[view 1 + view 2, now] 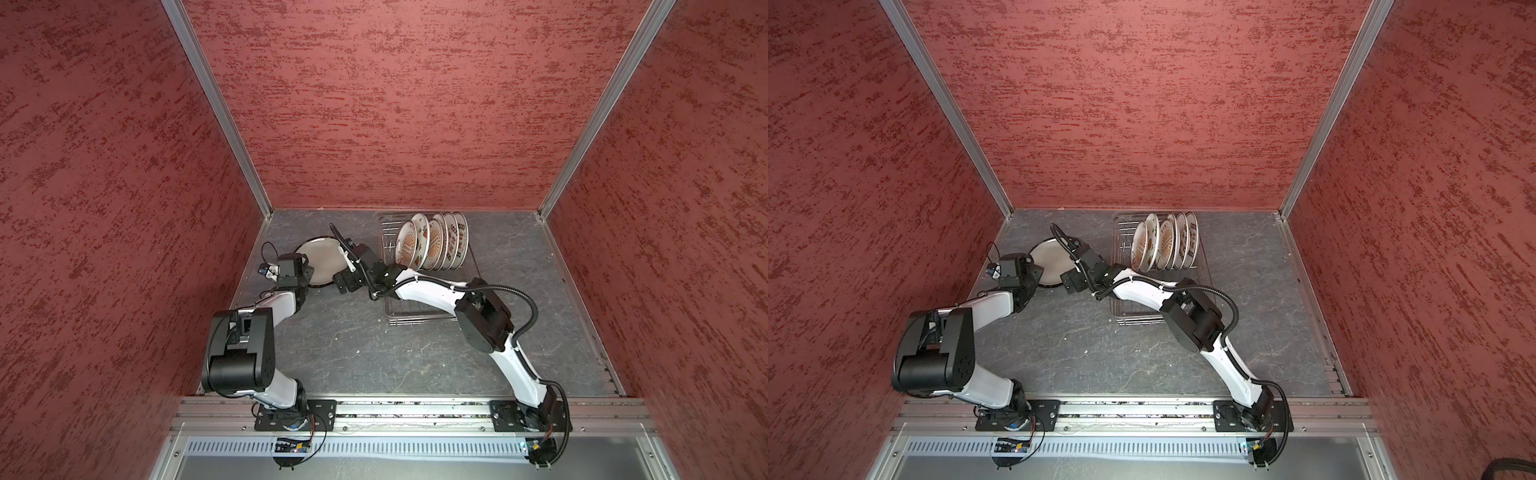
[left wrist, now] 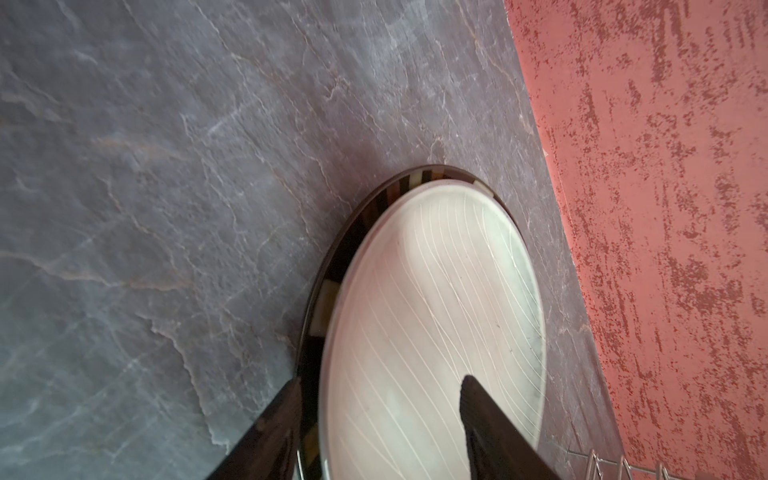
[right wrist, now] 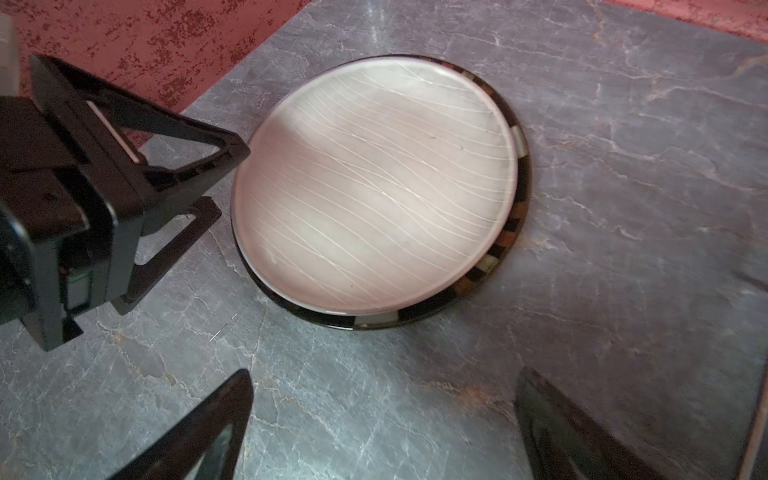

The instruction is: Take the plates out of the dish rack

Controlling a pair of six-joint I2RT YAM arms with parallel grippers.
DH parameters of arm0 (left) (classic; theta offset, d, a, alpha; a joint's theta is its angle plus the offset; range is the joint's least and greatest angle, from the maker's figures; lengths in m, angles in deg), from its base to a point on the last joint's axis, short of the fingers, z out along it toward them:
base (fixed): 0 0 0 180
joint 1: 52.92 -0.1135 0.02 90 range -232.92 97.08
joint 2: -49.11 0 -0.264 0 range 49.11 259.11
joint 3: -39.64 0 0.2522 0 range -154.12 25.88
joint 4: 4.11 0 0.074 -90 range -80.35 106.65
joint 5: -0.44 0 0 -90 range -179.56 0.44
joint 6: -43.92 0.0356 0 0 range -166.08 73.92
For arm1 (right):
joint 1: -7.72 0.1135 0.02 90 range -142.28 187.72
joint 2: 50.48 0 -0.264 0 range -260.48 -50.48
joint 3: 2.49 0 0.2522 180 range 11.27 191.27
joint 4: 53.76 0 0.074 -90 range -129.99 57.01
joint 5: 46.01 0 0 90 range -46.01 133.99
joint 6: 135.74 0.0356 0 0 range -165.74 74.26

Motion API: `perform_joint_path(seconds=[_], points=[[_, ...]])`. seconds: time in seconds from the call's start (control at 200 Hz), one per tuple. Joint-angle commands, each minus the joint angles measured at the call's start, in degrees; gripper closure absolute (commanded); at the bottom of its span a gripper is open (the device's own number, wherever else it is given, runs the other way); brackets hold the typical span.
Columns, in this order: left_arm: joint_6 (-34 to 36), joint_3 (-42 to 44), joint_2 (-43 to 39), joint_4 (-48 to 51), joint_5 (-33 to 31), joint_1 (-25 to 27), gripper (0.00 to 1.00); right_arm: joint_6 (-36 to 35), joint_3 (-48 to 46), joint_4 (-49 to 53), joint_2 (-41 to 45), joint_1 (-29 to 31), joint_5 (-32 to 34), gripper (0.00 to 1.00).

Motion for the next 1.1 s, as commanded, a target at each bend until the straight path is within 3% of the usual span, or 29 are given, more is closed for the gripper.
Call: perform_joint_path(seconds=[0.0, 0.17, 0.391, 0.556, 0.696, 0.867, 1.027, 1.097], points=[[1.26, -0.67, -1.61, 0.01, -2.08, 0.32, 0.38, -1.25, -0.35, -1.65, 2.39, -0.26, -0.57, 0.01], [1.59, -0.75, -3.25, 1.22, -2.22, -0.01, 0.36, -1.73, -0.55, -2.03, 3.67, -0.26, -0.32, 0.01], [2.51, 1.22, -12.76, 4.6, -4.68, 1.04, 0.3, -2.71, -1.03, -1.59, 7.66, 0.0, -3.08, 0.01], [3.28, 3.81, -21.99, 7.11, -4.13, 1.95, 0.19, -2.99, -3.56, -2.55, 11.59, 1.03, -1.57, 0.01], [4.59, 5.6, -30.69, 9.64, -4.0, 4.33, 0.0, -3.06, -8.79, -5.43, 16.42, 2.22, 0.27, 0.01], [6.66, 8.88, -38.75, 5.98, -0.39, 7.79, 0.01, -1.35, -17.06, -7.62, 24.4, 2.61, 5.07, 0.01], [8.38, 9.83, -42.06, 3.17, 3.43, 11.02, 0.01, 1.57, -20.28, -0.36, 30.74, 2.64, 6.59, 0.01], [11.65, 11.69, -43.04, -2.79, 6.35, 12.55, 0.01, 1.79, -25.38, -1.79, 35.71, 2.64, 7.42, 0.01]])
